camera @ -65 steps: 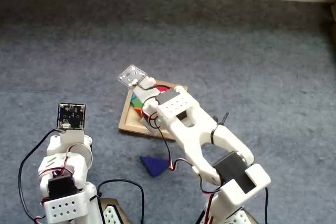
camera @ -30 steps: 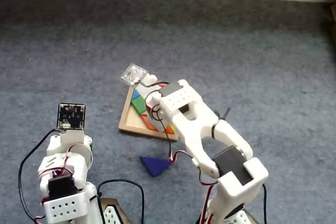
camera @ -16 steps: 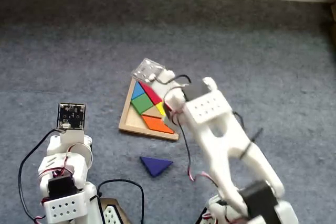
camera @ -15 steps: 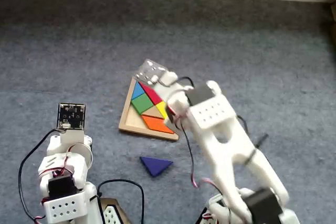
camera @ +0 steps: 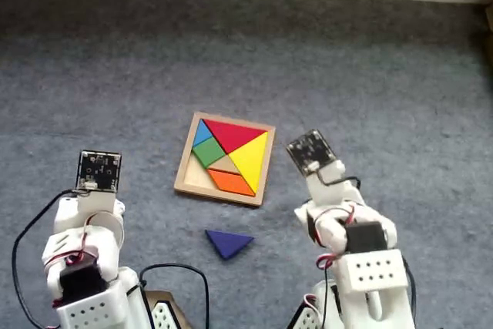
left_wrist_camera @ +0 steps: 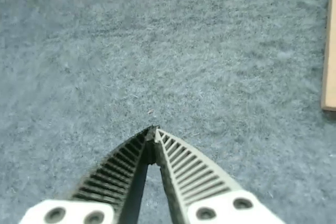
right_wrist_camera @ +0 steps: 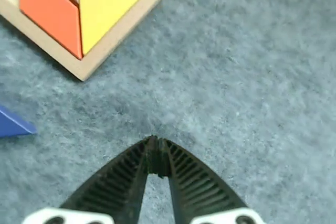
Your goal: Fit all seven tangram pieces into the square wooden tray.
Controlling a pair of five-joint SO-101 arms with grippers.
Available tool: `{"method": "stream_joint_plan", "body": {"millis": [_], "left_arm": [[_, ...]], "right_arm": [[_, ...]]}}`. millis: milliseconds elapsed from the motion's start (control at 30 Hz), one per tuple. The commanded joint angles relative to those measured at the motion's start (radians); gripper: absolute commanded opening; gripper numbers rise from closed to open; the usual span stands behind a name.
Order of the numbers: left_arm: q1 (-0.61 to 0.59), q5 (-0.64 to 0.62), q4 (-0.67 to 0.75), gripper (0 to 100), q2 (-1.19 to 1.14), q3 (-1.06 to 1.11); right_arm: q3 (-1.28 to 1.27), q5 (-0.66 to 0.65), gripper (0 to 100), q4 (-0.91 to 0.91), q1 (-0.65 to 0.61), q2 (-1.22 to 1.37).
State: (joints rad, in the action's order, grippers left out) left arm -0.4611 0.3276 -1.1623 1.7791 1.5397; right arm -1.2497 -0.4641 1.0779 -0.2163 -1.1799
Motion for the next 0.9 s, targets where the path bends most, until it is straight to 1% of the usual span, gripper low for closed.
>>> {"method": "stream_joint_plan", "body": {"millis": [0,100,233,367,433,500,633,700,767,867], "left_arm": [[0.085,0.018,-0.132,1,0.022,-0.236],[0.159,0.021,-0.198,1,0.015,-0.338],[0.228,0.127,-0.238,1,0.013,-0.384],[0.243,0.14,-0.244,3,0.01,-0.386],[0.243,0.17,-0.244,5,-0.025,-0.39],[0.243,0.199,-0.244,5,-0.094,-0.414],[0.263,0.21,-0.244,6,-0.263,-0.507],[0.318,0.21,-0.244,6,-0.332,-0.544],[0.401,0.21,-0.244,6,-0.394,-0.558],[0.545,0.209,-0.255,13,-0.478,-0.547]], "right_arm": [[-0.07,0.015,1.0,-0.019,0.058,-0.125],[-0.128,0.117,1.0,-0.019,0.093,-0.216],[-0.214,0.222,1.0,-0.019,0.105,-0.344],[-0.338,0.238,1.0,-0.019,0.105,-0.493],[-0.397,0.238,1.0,-0.018,0.105,-0.576],[-0.456,0.238,1.0,-0.015,0.105,-0.656],[-0.529,0.239,1.0,-0.019,0.105,-0.641],[-0.536,0.239,1.0,-0.019,0.105,-0.639],[-0.541,0.239,1.0,-0.019,0.107,-0.639],[-0.541,0.239,1.0,-0.012,0.16,-0.639]]}}
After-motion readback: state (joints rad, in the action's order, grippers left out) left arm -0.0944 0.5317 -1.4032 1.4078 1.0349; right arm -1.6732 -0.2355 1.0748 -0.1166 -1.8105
